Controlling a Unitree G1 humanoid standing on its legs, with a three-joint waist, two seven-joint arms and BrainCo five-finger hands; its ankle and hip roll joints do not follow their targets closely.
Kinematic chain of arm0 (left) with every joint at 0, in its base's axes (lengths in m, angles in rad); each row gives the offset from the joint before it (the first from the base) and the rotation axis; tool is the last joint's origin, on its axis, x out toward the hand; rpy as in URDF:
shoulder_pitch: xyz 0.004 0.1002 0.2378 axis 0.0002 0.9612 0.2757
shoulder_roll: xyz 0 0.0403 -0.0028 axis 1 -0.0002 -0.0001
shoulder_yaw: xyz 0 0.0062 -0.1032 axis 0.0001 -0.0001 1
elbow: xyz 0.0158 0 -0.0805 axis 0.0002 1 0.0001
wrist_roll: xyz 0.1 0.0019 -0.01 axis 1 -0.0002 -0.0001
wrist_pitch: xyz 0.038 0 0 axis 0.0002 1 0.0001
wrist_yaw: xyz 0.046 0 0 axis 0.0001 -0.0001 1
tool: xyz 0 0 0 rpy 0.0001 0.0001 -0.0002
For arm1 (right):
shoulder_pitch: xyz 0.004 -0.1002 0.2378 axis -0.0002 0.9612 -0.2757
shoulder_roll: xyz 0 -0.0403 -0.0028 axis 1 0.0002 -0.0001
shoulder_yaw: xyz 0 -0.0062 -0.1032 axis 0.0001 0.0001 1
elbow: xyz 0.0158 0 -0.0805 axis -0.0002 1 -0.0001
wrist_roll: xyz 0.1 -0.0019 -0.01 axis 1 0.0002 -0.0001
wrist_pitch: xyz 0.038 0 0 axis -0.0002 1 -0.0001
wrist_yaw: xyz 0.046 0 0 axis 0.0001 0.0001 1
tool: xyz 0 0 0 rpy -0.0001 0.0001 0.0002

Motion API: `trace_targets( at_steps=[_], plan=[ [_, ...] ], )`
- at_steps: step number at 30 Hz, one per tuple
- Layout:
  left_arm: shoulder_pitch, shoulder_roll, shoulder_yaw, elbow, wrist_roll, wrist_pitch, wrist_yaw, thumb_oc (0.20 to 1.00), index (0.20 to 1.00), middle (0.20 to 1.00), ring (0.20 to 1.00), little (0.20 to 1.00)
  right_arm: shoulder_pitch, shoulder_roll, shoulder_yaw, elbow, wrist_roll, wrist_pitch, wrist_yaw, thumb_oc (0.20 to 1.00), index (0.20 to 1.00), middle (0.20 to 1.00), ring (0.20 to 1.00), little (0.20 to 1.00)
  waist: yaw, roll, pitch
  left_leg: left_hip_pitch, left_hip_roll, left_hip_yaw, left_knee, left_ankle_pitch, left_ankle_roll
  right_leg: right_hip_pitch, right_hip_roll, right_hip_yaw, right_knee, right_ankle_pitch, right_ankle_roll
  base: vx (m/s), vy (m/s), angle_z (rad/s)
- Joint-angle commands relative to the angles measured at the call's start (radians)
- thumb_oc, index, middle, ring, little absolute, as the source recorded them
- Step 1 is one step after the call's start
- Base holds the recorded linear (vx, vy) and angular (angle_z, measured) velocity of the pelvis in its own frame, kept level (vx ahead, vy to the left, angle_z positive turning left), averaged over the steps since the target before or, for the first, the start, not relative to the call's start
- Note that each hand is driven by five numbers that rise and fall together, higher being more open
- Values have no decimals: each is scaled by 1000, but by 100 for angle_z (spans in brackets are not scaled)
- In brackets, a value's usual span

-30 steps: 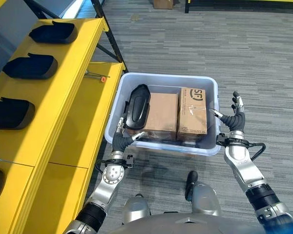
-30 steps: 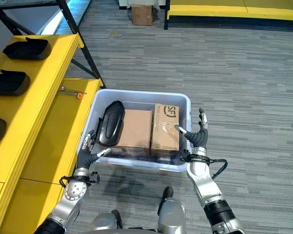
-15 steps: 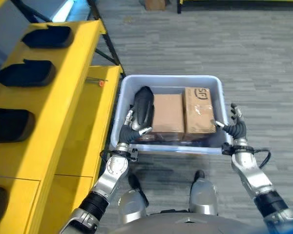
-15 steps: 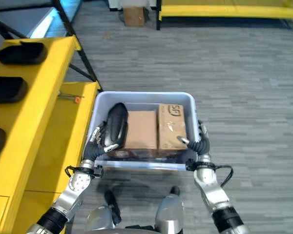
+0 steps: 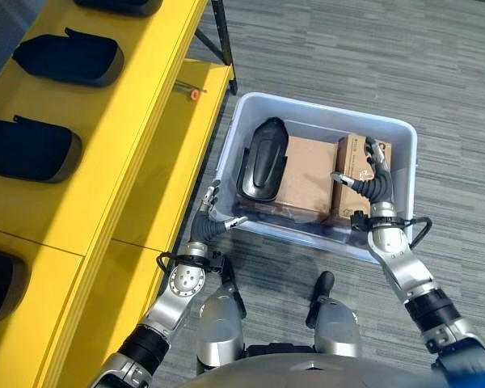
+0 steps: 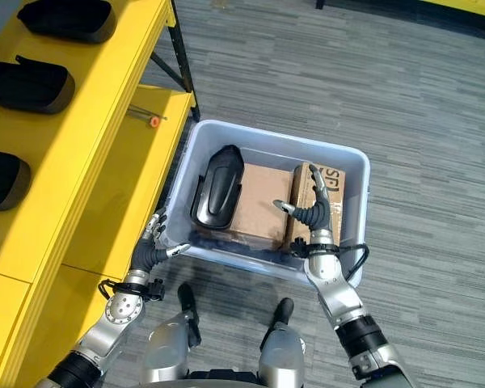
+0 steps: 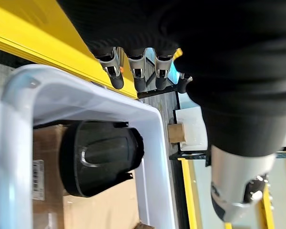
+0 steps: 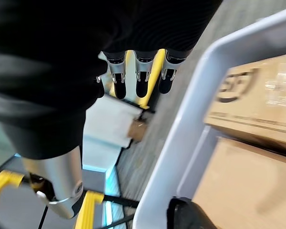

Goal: Move parts from the plastic box to the shelf.

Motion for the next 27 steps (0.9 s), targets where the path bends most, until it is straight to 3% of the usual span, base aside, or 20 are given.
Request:
trace_targets(
  at_steps=[1,7,13,18,27],
  plan=[
    [-18,16,7,-92,-17,-58,-16,1000,1000,1000,1000,1000,-85,-38,16,-66,-165,-56,-21,1000,1000,1000,1000,1000,43,3,-10,-24,48,-71,61,-52,-28,-52,-29,20,177,-107,-4,-45,-28,13],
    [-72,65,4,-121,-66,-60,-76,1000,1000,1000,1000,1000,-356,-139,115,125,-368,-45,42,1000,1000,1000,1000,1000,120,30,63,-129,39,-134,101,-38,-33,-117,-29,-8,249,-137,-20,-84,-62,24],
    [-80,83,-17,-115,-63,-78,-79,1000,1000,1000,1000,1000,-489,-199,224,270,-446,-48,18,1000,1000,1000,1000,1000,162,43,72,-204,27,-170,119,-43,-39,-199,-34,-10,319,-170,-18,-34,-37,15],
    [-96,101,-47,-122,-18,-85,-46,1000,1000,1000,1000,1000,-586,-205,301,442,-446,-34,-20,1000,1000,1000,1000,1000,189,64,72,-277,15,-189,140,-42,-32,-282,-47,-11,384,-187,-23,-26,-3,10],
    [-113,109,-47,-119,-51,-92,-67,1000,1000,1000,1000,1000,-715,-188,400,704,-468,67,19,1000,1000,1000,1000,1000,231,96,72,-364,-7,-205,147,-34,-18,-380,-68,-14,448,-199,-28,-27,2,8]
  ],
)
